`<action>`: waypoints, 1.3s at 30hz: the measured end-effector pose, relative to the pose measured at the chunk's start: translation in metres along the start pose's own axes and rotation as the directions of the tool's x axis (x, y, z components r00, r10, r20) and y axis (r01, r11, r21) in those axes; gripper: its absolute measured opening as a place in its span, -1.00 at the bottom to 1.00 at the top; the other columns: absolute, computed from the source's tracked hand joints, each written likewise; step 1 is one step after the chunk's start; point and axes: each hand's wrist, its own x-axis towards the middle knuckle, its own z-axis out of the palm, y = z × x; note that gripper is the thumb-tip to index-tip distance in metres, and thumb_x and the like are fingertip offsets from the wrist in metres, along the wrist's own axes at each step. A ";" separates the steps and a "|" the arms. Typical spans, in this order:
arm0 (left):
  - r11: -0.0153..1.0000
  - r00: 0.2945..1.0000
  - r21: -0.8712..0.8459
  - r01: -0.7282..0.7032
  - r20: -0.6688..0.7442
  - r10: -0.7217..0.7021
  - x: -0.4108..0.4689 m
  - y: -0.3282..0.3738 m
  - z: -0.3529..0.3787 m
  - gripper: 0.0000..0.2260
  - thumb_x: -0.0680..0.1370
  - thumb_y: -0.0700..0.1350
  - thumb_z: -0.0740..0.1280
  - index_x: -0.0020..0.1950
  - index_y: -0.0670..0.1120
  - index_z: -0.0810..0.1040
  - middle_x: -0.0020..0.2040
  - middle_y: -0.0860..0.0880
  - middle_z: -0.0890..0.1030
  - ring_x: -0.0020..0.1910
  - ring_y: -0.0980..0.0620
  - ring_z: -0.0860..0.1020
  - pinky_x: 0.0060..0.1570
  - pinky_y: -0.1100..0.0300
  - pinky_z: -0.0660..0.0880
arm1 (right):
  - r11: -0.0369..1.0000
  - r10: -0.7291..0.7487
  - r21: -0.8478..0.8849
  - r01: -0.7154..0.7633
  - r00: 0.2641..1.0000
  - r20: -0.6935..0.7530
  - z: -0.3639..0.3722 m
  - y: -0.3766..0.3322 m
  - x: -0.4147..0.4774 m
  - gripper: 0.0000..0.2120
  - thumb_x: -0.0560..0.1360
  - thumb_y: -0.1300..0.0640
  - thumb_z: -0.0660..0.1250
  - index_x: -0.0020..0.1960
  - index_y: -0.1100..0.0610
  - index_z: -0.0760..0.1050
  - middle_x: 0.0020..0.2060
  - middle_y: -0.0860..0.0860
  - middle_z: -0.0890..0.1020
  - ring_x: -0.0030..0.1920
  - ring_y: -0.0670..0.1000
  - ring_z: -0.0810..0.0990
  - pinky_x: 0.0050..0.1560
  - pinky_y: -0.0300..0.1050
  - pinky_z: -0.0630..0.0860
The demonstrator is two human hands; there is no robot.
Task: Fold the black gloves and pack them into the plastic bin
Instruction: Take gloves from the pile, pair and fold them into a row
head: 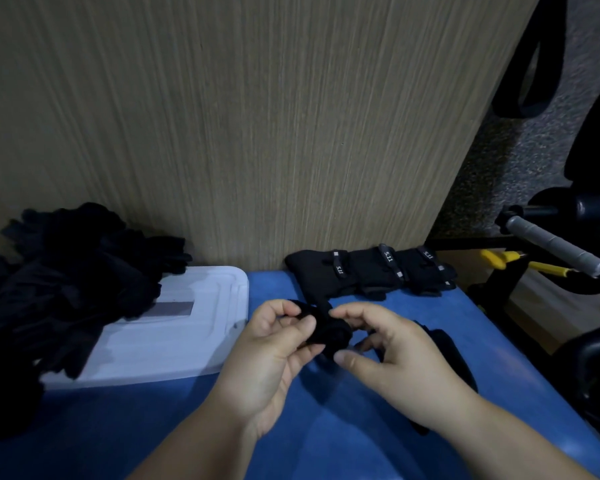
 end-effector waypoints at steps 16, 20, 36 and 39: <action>0.663 0.928 0.650 -0.370 0.231 0.291 -0.007 -0.004 -0.007 -0.62 0.52 -0.23 0.38 0.02 0.31 0.54 0.18 0.21 0.51 0.24 0.27 0.46 0.20 0.22 0.43 | 0.992 -0.017 0.124 0.034 0.991 -0.132 -0.006 -0.003 -0.003 -0.65 0.42 0.33 0.44 -0.18 -0.15 0.51 -0.26 -0.08 0.63 -0.22 -0.03 0.61 -0.19 -0.17 0.52; 0.547 0.893 0.716 -0.434 0.260 0.368 -0.005 -0.007 -0.006 -0.69 0.48 -0.21 0.43 -0.05 0.25 0.54 0.05 0.27 0.50 0.17 0.24 0.48 0.15 0.26 0.42 | 0.997 -0.066 0.043 0.071 0.992 -0.106 -0.007 0.000 -0.003 -0.68 0.42 0.33 0.43 -0.16 -0.11 0.54 -0.20 -0.12 0.60 -0.15 -0.05 0.60 -0.14 -0.27 0.47; 0.382 0.879 0.832 -0.402 0.234 0.415 -0.005 -0.013 -0.005 -0.81 0.46 -0.15 0.41 -0.21 0.09 0.44 -0.14 0.16 0.45 -0.30 0.06 0.52 -0.30 0.40 0.37 | 0.996 0.035 0.086 -0.016 0.972 -0.232 0.002 0.001 -0.001 -0.76 0.41 0.22 0.46 -0.13 -0.10 0.52 -0.26 -0.09 0.62 -0.30 -0.02 0.58 -0.24 -0.16 0.53; 0.376 0.886 0.842 -0.386 0.226 0.404 -0.005 -0.012 -0.004 -0.76 0.46 -0.22 0.37 -0.21 0.11 0.41 -0.17 0.14 0.44 -0.38 0.08 0.48 -0.36 0.40 0.34 | 0.998 0.057 0.030 -0.051 0.963 -0.264 0.003 0.002 -0.001 -0.73 0.40 0.27 0.42 -0.17 -0.10 0.49 -0.28 -0.10 0.58 -0.38 -0.07 0.51 -0.31 -0.28 0.45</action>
